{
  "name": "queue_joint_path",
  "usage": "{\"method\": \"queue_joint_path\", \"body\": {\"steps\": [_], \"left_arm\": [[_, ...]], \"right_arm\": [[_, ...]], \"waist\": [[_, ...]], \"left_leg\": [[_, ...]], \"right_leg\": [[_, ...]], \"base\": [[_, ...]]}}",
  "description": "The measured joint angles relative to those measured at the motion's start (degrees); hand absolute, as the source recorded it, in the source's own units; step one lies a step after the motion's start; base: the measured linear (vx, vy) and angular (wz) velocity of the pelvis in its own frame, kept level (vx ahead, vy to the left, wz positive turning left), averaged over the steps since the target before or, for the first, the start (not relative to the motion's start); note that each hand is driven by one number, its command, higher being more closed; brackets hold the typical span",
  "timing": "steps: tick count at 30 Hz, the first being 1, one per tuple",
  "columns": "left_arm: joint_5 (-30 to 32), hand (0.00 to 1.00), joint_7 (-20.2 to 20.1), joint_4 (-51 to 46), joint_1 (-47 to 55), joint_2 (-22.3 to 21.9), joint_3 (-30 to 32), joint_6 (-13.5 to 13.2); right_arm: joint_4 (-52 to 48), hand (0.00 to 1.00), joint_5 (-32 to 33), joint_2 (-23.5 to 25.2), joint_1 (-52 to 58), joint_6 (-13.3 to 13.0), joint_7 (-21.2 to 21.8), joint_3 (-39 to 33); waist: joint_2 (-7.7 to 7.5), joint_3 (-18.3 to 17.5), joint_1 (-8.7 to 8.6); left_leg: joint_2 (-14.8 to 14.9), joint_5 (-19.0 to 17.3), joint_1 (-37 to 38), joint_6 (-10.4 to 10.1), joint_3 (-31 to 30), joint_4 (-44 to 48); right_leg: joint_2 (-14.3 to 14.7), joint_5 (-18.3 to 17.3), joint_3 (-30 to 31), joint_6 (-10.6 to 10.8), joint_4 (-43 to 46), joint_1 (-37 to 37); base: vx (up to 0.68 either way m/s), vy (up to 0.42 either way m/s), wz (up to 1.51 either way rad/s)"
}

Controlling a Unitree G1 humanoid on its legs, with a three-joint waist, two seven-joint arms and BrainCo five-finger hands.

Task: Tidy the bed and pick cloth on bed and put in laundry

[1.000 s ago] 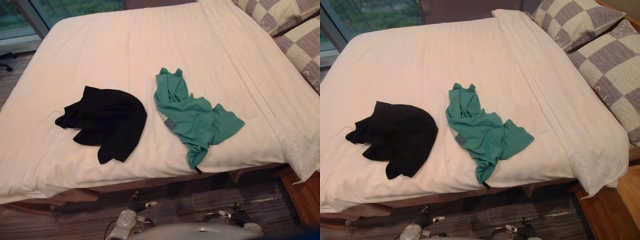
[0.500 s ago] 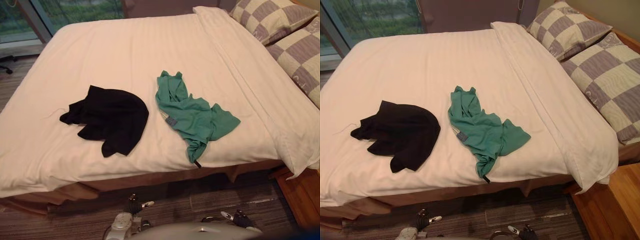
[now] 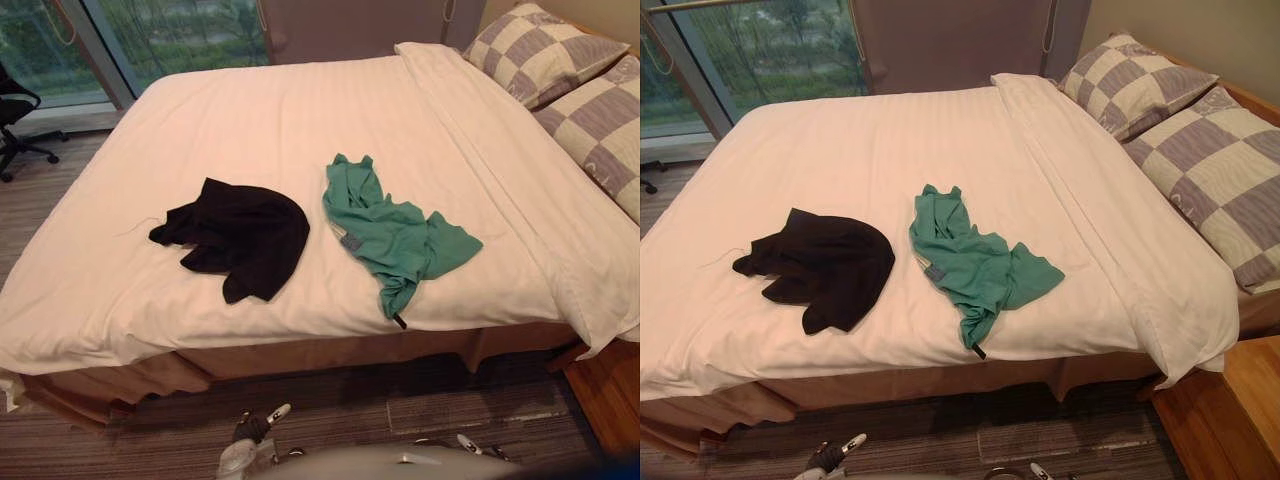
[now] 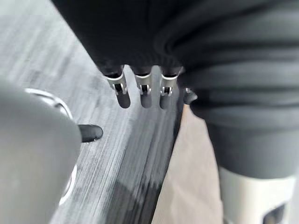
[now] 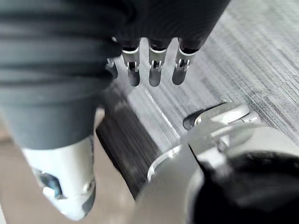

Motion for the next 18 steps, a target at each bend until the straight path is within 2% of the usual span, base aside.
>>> {"method": "queue_joint_path", "body": {"steps": [5,10,12,14,15,17,18], "left_arm": [[-5.78,0.00,3.81,-1.55,-0.04,3.14,6.02,-1.45],[-7.24,0.00,7.54,-12.35,-0.64,6.75,12.88,-4.74],[-5.38,0.00,9.67,-17.79,-0.81,7.95,15.12,-5.66],[-2.65,0.00,11.70,-25.58,-1.33,9.82,16.65,-5.97],[-1.63,0.00,12.43,-28.14,-1.74,10.64,16.79,-5.94],[1.42,0.00,13.76,-37.22,-1.97,12.83,17.77,-5.90],[2.71,0.00,13.79,-39.73,-2.15,13.65,18.02,-5.88]], "right_arm": [[-5.40,0.00,1.46,-2.06,-0.30,-3.14,-8.23,-7.52],[-12.89,0.00,2.41,-5.97,-0.67,-6.36,-16.73,-14.46],[-17.85,0.00,-0.78,-6.85,-0.62,-6.46,-19.52,-16.51],[-24.70,0.00,-6.80,-8.30,-0.52,-6.07,-21.54,-16.47],[-27.51,0.00,-9.39,-8.70,-0.31,-5.51,-21.85,-16.47],[-35.71,0.00,-20.18,-9.77,0.19,-2.69,-21.80,-15.60],[-37.91,0.00,-23.16,-10.45,0.41,-1.89,-21.20,-14.93]], "waist": [[-0.18,-0.05,0.48],[-0.21,-0.28,0.89],[-0.21,-0.28,0.86],[-0.25,-0.30,0.83],[-0.28,-0.32,0.83],[-0.51,-1.53,0.29],[-0.61,-1.61,0.23]], "left_leg": [[-0.01,-0.05,1.05,-0.14,1.03,0.02],[0.00,-0.06,1.10,-0.14,1.01,0.01],[0.00,-0.06,1.04,-0.14,0.97,-0.01],[0.00,-0.08,0.87,-0.11,0.82,-0.02],[0.00,-0.10,0.78,-0.11,0.68,-0.02],[0.00,-0.24,-1.11,-0.14,-0.20,-0.05],[-0.01,-0.24,-1.30,-0.13,-0.40,-0.05]], "right_leg": [[0.10,0.06,0.44,-0.05,-0.49,0.97],[0.18,0.00,0.14,-0.17,-1.10,1.81],[0.20,-0.05,0.14,-0.24,-1.15,1.77],[0.20,-0.20,0.13,-0.47,-1.14,1.59],[0.20,-0.25,0.12,-0.49,-1.11,1.50],[0.28,-1.12,0.28,-1.12,-0.78,0.12],[0.28,-1.18,0.32,-1.18,-0.60,-0.18]], "base": [[0.13,-0.014,0.00],[0.04,-0.011,0.06],[-0.02,-0.008,0.00],[-0.04,-0.009,0.01],[-0.05,-0.005,0.03],[-0.09,-0.010,0.09],[-0.05,-0.007,0.06]]}}
